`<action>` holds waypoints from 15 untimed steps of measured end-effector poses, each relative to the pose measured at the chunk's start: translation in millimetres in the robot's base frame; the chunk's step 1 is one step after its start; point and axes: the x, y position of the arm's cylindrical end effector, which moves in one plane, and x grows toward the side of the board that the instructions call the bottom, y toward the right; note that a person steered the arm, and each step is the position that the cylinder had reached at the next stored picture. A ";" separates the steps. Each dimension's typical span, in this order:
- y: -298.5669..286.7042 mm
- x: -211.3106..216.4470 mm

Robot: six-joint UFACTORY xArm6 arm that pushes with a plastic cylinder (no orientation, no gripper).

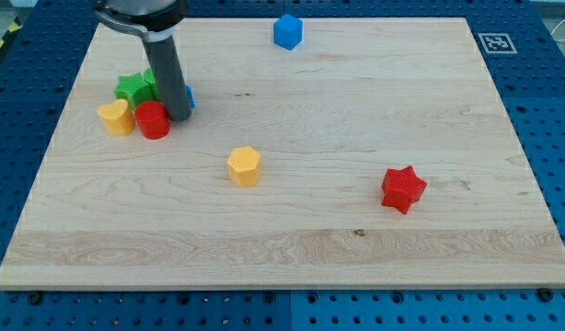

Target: Push the yellow hexagon to the center

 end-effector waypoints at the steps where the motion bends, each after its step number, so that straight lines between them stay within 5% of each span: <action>1: -2.9 0.0; 6: 61.6 118.6; 9: 117.1 120.9; 15: 114.3 72.5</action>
